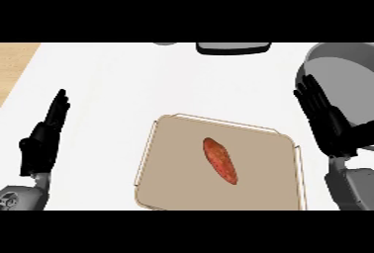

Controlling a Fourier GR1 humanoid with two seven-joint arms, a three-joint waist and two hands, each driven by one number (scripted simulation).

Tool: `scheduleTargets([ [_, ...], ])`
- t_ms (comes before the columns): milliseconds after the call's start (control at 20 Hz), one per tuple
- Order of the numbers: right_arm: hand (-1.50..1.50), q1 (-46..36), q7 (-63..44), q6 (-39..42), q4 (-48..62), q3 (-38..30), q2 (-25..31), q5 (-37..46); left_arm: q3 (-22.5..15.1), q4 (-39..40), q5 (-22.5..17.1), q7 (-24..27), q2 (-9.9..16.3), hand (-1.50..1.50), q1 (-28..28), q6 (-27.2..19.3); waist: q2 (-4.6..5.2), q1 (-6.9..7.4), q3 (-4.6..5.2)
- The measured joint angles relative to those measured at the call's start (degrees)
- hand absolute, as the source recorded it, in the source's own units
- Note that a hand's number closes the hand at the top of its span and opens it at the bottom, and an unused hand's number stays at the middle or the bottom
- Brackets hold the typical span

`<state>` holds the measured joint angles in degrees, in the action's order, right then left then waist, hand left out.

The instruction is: Pick the sweet potato from the tray and place it in the pot

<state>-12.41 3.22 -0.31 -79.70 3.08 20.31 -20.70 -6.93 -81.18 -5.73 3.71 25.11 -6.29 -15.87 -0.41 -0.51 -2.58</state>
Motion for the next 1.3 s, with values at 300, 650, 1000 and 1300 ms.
scheduleTargets([
  [300, 1.5, -10.24, 0.83, 16.98, -1.67, 6.46, -3.5, -7.72, -0.89, -3.71, -2.24, 0.22, -3.04, 0.0, -5.4, 1.22, 1.12, 5.97, 1.63],
  [650, -1.5, -21.15, 14.74, 34.54, 0.5, 10.55, 3.07, 0.39, -0.82, -5.43, -7.03, -0.61, -7.4, 0.0, -9.94, 2.74, 2.42, 7.49, 2.15],
  [1000, -1.5, -26.37, 26.48, 40.28, 3.03, 11.81, 8.36, 7.74, 0.06, -5.55, -8.83, -1.4, -8.47, 0.0, -11.49, 3.01, 2.73, 6.85, 2.12],
  [1300, -1.5, -29.83, 32.24, 36.54, 1.64, 18.45, 13.46, 19.24, 1.08, -5.26, -9.71, -2.7, -8.12, 0.0, -12.61, 3.31, 2.43, 6.29, 2.23],
])
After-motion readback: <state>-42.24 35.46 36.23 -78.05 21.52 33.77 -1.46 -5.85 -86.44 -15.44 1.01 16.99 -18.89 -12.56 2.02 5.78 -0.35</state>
